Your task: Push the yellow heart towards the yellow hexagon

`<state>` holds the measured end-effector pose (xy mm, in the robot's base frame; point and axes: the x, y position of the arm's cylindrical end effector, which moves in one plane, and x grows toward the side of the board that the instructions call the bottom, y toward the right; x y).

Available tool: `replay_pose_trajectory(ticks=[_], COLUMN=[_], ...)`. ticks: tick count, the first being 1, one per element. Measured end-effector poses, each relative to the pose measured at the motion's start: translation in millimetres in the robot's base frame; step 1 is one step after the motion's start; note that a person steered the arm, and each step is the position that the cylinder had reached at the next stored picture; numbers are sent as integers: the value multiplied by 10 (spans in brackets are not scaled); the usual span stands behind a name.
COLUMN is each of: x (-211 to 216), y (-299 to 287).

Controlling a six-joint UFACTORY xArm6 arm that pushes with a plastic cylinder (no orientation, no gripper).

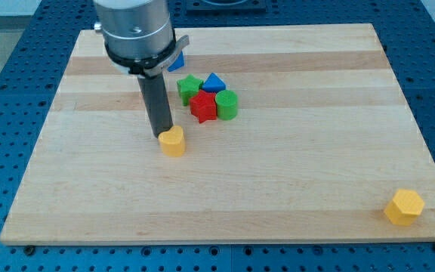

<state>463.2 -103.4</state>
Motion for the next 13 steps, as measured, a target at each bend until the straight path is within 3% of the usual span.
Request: replay_pose_trajectory(ticks=[4, 13], x=[610, 424], y=[87, 2115])
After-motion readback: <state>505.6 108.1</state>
